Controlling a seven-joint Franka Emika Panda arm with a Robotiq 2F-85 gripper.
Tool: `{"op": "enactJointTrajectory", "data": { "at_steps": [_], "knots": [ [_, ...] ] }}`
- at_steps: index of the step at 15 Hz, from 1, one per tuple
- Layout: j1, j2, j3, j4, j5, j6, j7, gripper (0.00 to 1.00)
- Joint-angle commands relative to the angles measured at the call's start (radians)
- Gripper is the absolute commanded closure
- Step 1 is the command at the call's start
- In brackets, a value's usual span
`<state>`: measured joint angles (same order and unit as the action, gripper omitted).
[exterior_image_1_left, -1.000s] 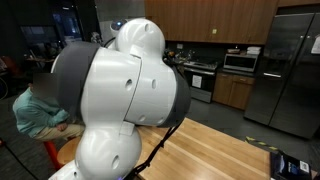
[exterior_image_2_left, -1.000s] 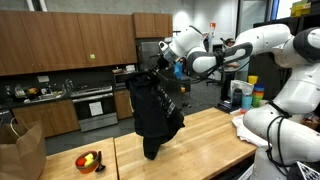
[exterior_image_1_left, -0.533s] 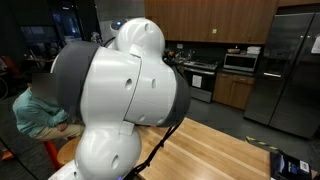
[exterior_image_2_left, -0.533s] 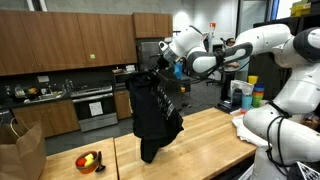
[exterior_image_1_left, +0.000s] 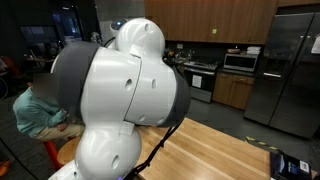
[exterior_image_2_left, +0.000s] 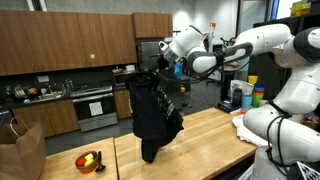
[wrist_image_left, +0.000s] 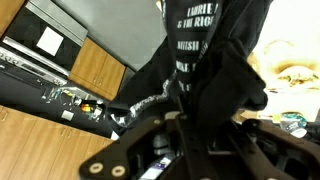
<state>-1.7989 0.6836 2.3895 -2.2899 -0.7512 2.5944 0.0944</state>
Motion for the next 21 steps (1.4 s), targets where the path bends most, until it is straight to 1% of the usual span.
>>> {"op": "enactJointTrajectory", "data": {
  "at_steps": [1,6,7,9,11,14,16,17,19,21],
  "knots": [
    [0.022,0.011,-0.014,0.005,-0.024,-0.012,0.014,0.85],
    [0.022,0.011,-0.014,0.005,-0.024,-0.013,0.015,0.85],
    [0.022,0.011,-0.014,0.005,-0.024,-0.013,0.015,0.96],
    [0.017,0.023,-0.026,0.002,-0.027,-0.02,0.012,0.96],
    [-0.005,0.03,-0.026,-0.003,-0.041,-0.032,0.018,0.96],
    [-0.016,0.036,-0.035,0.013,-0.059,-0.055,0.007,0.96],
    [-0.043,0.05,-0.023,0.006,-0.088,-0.074,0.015,0.96],
    [-0.045,0.055,-0.023,0.01,-0.098,-0.084,0.015,0.96],
    [-0.065,0.055,-0.013,0.018,-0.146,-0.109,0.012,0.96],
    [-0.091,0.044,0.001,0.014,-0.241,-0.14,0.008,0.96]
  ]
}}
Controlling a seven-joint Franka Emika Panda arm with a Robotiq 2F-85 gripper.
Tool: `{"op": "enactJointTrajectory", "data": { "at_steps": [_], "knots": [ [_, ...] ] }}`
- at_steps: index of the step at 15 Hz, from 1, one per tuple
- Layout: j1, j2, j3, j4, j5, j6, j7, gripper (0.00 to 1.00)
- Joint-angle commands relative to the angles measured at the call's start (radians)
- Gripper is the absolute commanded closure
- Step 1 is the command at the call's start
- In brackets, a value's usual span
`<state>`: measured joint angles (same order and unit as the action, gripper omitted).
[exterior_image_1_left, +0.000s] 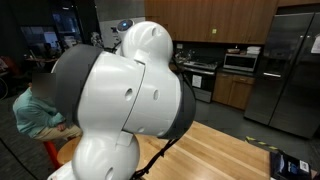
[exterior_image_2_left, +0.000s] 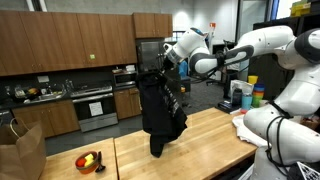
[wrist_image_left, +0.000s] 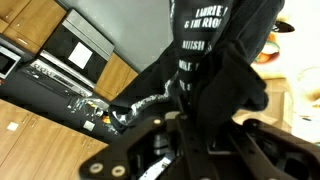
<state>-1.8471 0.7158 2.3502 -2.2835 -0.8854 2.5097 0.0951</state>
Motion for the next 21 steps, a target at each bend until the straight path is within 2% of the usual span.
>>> {"op": "enactJointTrajectory", "data": {
  "at_steps": [1,4,9,16,19,21],
  "knots": [
    [-0.044,0.015,0.042,0.003,-0.154,-0.072,0.014,0.96],
    [-0.014,0.033,0.033,-0.032,-0.262,-0.115,0.058,0.96],
    [0.093,0.029,-0.021,-0.163,-0.35,-0.108,0.204,0.96],
    [0.284,0.035,-0.166,-0.305,-0.429,-0.035,0.492,0.96],
    [0.301,0.063,-0.206,-0.345,-0.489,0.012,0.637,0.96],
    [0.274,0.095,-0.208,-0.381,-0.553,0.029,0.765,0.96]
  ]
}}
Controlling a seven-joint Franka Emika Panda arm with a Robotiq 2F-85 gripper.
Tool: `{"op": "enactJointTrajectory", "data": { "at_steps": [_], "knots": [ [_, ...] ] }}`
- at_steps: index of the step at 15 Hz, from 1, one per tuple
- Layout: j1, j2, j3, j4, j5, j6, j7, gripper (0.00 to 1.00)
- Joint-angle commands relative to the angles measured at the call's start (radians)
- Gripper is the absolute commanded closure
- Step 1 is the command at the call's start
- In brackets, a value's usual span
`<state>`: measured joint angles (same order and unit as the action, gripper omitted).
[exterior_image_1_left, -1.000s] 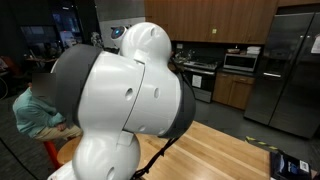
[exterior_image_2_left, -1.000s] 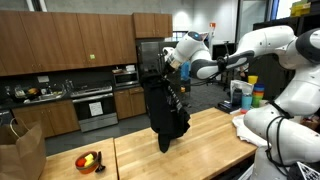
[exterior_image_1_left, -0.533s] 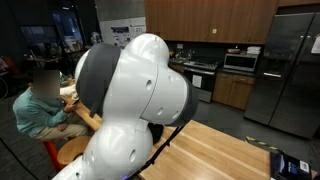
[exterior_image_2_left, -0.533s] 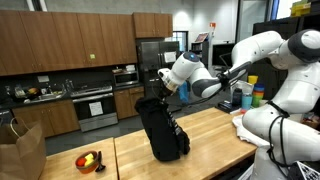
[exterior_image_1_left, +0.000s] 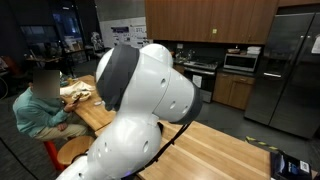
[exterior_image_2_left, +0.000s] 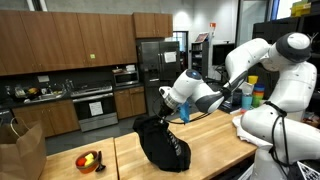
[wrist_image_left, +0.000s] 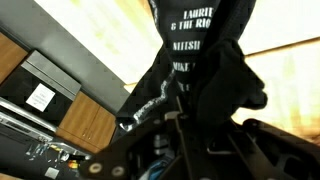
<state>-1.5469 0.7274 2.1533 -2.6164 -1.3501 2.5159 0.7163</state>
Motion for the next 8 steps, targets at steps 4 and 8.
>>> {"op": "enactJointTrajectory", "data": {
  "at_steps": [4,8],
  "knots": [
    [-0.108,0.205,0.028,-0.145,-0.185,-0.064,0.371,0.96],
    [-0.102,0.272,0.009,-0.164,-0.214,-0.176,0.482,0.96]
  ]
}}
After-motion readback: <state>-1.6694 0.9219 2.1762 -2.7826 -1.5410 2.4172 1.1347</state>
